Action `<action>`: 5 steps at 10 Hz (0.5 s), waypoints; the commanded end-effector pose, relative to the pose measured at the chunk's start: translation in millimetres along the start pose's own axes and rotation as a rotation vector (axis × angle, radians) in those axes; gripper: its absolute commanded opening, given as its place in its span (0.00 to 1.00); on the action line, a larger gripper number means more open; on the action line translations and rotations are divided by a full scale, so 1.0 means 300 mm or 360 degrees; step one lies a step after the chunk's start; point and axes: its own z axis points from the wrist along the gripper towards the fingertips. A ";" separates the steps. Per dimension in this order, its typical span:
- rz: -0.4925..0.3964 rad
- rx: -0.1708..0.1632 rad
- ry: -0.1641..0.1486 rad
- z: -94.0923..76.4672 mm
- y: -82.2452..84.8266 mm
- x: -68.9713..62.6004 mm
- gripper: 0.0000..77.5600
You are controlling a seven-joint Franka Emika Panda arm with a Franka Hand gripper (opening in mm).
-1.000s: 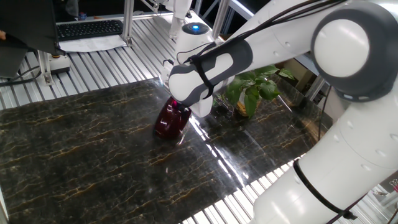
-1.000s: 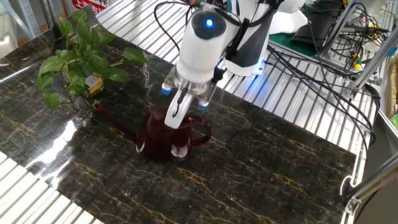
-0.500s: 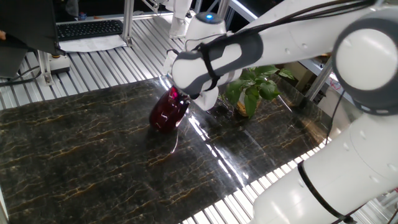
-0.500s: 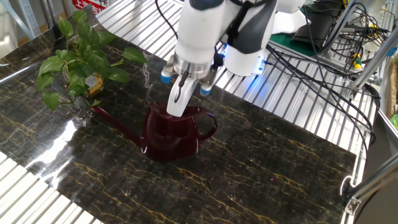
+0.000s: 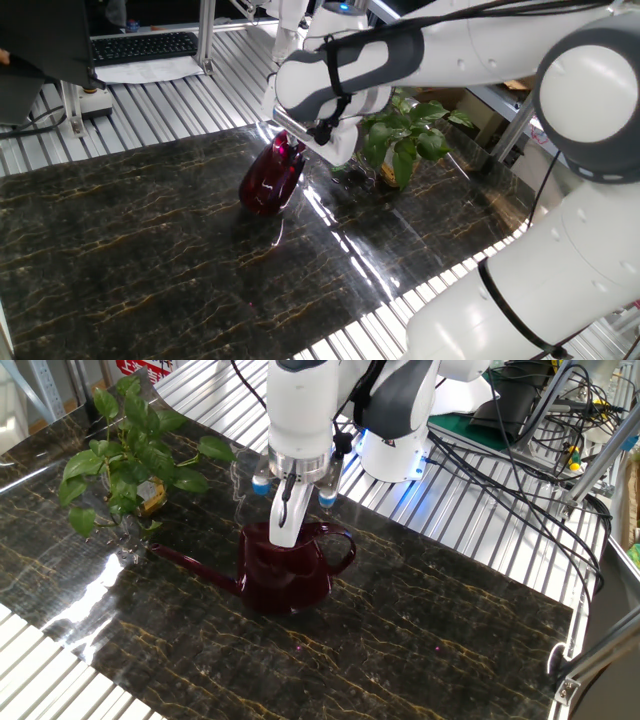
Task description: Water the plant
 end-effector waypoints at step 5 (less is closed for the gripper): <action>0.0349 0.0209 -0.0093 -0.076 0.004 -0.013 0.01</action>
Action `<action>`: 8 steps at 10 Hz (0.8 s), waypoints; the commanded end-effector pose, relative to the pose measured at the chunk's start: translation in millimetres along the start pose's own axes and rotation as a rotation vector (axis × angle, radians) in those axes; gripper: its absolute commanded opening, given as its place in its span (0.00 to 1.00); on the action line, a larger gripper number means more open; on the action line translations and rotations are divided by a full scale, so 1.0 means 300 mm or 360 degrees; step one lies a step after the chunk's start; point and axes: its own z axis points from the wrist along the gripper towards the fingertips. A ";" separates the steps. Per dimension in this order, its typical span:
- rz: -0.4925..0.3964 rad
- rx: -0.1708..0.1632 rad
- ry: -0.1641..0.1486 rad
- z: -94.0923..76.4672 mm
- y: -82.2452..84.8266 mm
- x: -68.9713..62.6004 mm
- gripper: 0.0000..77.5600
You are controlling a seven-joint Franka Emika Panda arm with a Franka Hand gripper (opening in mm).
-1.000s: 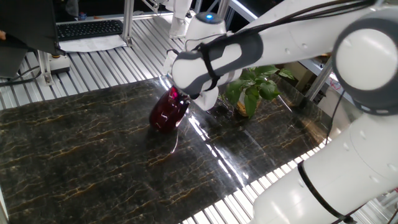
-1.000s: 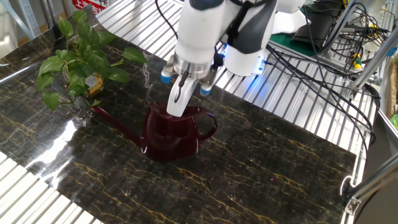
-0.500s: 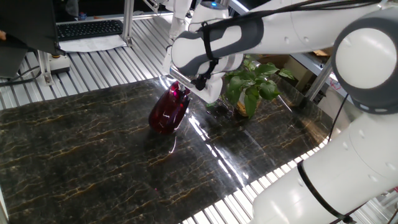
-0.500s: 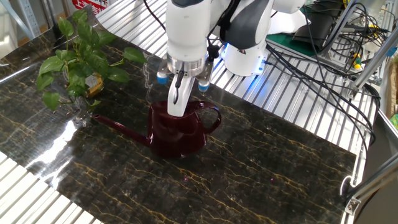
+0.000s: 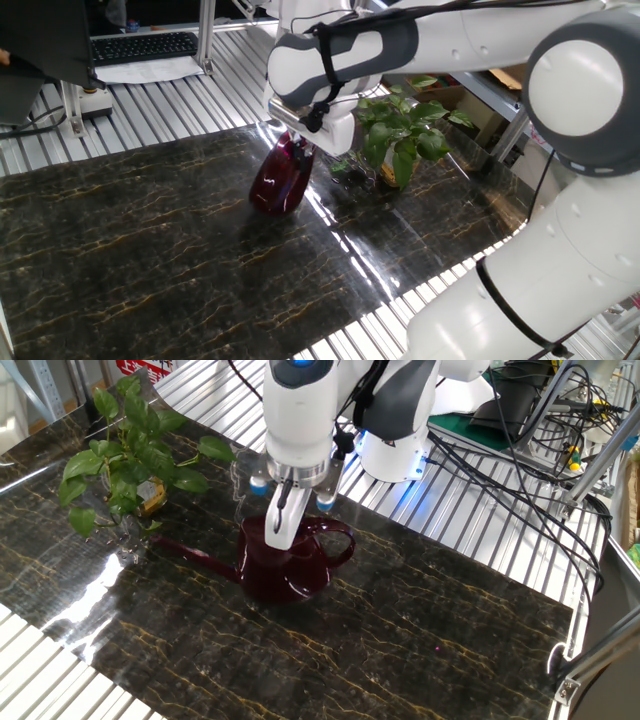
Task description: Water the plant
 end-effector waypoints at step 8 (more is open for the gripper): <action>0.0651 -0.0061 0.0082 -0.142 -0.028 -0.019 0.01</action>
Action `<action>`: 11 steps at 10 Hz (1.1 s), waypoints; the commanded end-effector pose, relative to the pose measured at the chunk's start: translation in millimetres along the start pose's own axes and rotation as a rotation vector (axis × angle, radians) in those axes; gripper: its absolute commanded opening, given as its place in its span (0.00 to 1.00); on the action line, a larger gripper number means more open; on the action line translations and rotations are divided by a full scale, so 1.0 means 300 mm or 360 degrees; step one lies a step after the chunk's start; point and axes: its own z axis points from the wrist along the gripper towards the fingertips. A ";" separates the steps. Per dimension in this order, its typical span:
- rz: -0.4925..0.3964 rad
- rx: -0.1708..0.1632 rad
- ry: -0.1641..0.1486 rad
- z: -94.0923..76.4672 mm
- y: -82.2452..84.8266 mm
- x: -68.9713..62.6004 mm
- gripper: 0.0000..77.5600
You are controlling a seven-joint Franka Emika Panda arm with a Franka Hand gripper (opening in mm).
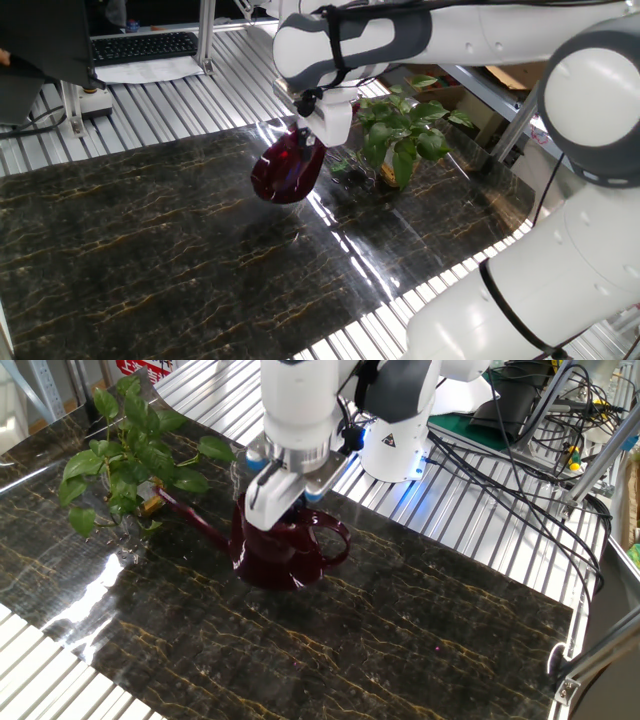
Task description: Water the plant
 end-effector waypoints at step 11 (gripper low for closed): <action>0.0308 0.0134 0.0196 -0.142 -0.048 -0.077 0.01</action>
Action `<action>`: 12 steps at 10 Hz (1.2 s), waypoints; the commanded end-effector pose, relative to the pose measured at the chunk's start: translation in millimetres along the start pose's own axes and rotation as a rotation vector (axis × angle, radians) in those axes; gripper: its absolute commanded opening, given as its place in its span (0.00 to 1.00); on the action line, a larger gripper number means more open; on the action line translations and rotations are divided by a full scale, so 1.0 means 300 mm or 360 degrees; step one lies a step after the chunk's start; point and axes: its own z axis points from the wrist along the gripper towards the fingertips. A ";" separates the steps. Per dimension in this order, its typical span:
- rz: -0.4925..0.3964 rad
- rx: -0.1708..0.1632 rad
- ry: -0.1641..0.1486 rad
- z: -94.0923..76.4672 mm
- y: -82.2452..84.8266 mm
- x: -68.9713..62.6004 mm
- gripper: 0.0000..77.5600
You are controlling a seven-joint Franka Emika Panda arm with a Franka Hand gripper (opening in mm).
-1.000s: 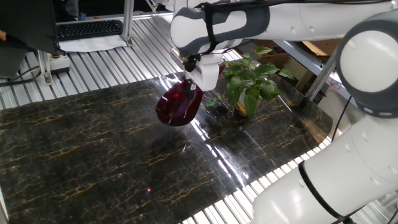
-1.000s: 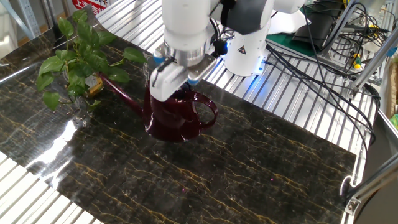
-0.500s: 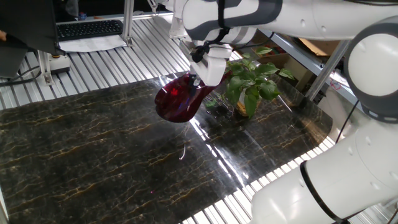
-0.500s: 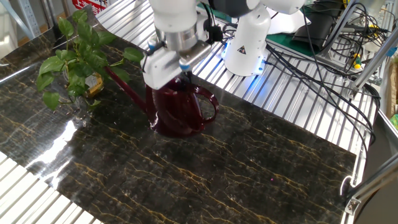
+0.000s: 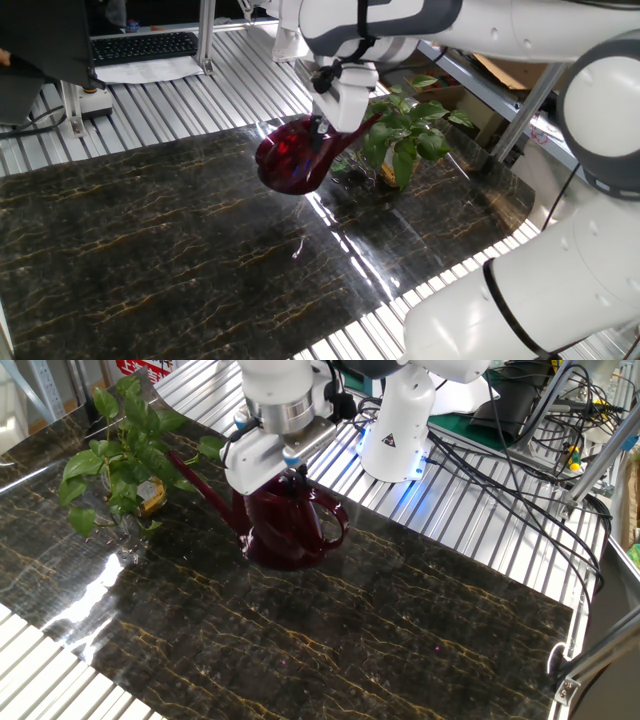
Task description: Water the plant
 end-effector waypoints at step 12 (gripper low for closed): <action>-0.0012 0.0346 0.0177 -0.133 0.071 -0.023 0.01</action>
